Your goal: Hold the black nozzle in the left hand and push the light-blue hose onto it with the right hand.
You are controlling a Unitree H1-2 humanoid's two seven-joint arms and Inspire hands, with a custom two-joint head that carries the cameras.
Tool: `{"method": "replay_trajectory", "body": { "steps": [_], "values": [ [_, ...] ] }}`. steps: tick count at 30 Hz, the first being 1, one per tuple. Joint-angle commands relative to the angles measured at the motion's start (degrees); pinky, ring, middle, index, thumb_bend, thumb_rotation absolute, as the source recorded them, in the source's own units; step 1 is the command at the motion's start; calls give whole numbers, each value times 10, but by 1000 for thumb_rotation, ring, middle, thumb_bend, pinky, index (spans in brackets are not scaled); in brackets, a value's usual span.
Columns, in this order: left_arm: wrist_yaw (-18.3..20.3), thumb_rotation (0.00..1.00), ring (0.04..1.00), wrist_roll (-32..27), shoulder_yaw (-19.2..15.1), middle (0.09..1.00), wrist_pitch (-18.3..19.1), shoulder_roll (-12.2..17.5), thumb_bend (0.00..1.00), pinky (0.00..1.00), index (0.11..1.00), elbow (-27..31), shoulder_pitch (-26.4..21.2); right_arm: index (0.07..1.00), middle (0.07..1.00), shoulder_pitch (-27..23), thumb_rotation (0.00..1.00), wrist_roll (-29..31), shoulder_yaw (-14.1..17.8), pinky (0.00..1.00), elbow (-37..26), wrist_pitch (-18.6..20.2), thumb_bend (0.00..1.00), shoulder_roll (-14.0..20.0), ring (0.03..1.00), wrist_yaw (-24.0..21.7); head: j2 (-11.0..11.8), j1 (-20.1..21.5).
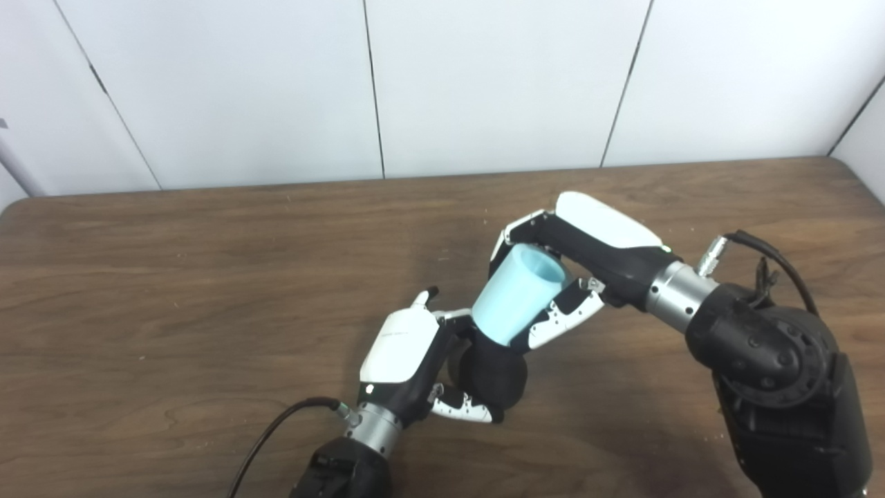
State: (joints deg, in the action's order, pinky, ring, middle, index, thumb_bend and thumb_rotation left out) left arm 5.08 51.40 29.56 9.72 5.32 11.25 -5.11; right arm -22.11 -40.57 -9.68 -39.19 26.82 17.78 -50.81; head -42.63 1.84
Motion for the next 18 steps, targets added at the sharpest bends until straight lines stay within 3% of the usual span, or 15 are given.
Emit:
{"method": "replay_trajectory", "body": {
  "steps": [1, 10, 18],
  "values": [
    [28, 0, 649, 9, 8, 452, 8, 6, 521, 1000, 510, -19, 5, 514, 506, -22, 0, 6, -19, 297, -8, -12, 496, 4, 422, 4, -1, 0],
    [32, 0, 661, 6, 9, 454, 9, 8, 521, 1000, 509, -19, 5, 517, 508, -50, 0, 3, -51, 299, -3, -14, 496, 29, 423, 5, -2, 2],
    [40, 0, 681, 9, 12, 466, 13, 8, 522, 1000, 502, -18, 2, 508, 514, -52, 0, -17, -75, 303, 10, -47, 497, 52, 432, 15, -4, 1]
  ]
}}
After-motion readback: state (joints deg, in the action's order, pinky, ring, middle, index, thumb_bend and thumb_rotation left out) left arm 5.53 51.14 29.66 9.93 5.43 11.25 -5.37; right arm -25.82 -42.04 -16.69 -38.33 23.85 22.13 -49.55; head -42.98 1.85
